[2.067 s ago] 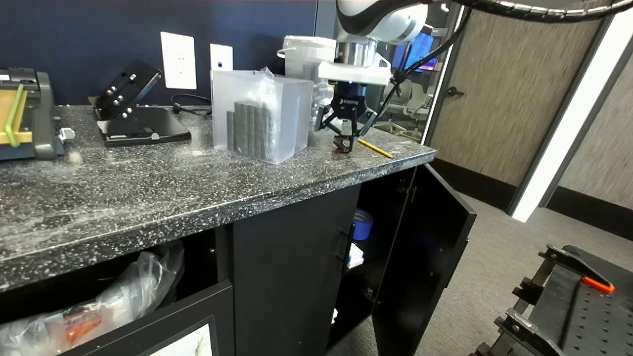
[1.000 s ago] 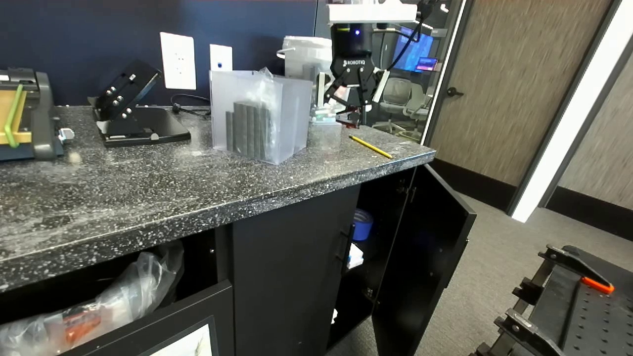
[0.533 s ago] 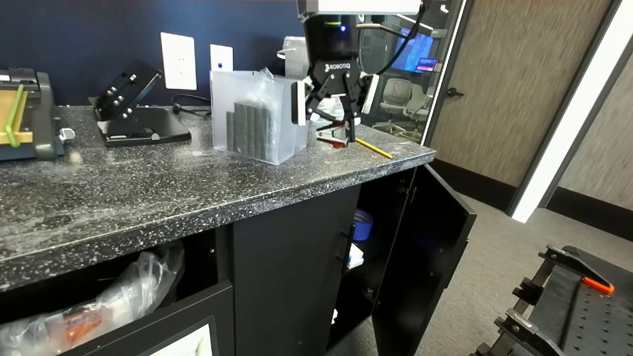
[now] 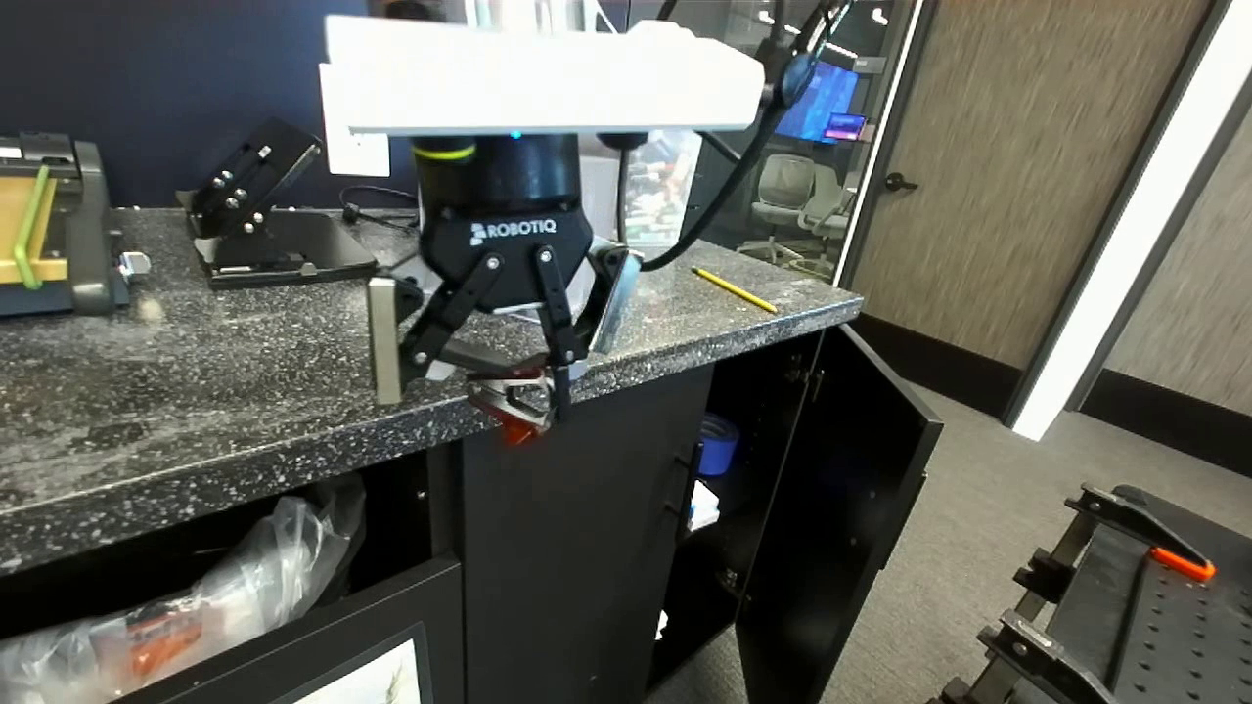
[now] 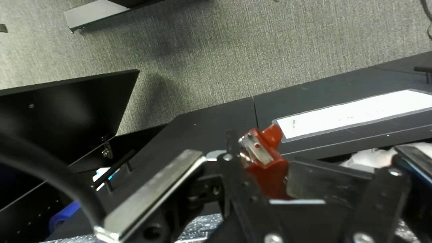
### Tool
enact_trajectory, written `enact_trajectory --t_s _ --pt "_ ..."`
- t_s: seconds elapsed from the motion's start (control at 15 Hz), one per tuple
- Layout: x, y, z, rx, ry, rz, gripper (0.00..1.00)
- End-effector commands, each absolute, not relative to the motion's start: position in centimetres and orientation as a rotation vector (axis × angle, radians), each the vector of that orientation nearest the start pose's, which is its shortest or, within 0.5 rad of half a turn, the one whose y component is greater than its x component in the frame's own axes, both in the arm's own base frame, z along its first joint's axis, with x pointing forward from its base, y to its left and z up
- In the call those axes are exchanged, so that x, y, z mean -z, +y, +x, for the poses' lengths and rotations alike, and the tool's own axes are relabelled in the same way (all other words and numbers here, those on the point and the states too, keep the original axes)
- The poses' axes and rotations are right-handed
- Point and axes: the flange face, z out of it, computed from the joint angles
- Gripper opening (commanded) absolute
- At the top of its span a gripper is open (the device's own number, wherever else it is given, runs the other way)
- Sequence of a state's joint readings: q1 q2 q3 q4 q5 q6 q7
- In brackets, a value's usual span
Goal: Move the red object to the left
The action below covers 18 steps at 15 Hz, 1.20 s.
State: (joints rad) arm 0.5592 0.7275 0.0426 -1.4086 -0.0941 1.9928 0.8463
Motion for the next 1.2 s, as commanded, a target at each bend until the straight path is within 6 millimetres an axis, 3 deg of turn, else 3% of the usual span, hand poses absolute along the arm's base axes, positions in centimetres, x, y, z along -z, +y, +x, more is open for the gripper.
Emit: enact_trajectory --t_s 0.0,0.2,0.4,0.73,0.93,1.0,1.13 --pt "-28.9 39.5 61.1 0.04 0.446 -3.234 0.08" --pt "-30.2 38.0 64.0 0.116 0.541 -3.228 0.08" --pt "-28.1 37.4 67.3 0.178 0.609 -3.243 0.08" --pt "-23.8 38.0 69.2 0.203 0.653 -3.273 0.08" --pt "-24.1 38.7 69.7 0.221 0.662 -3.283 0.09" --pt "-24.8 38.8 69.7 0.214 0.656 -3.287 0.57" --pt "-26.3 38.8 69.5 0.194 0.641 -3.293 0.61"
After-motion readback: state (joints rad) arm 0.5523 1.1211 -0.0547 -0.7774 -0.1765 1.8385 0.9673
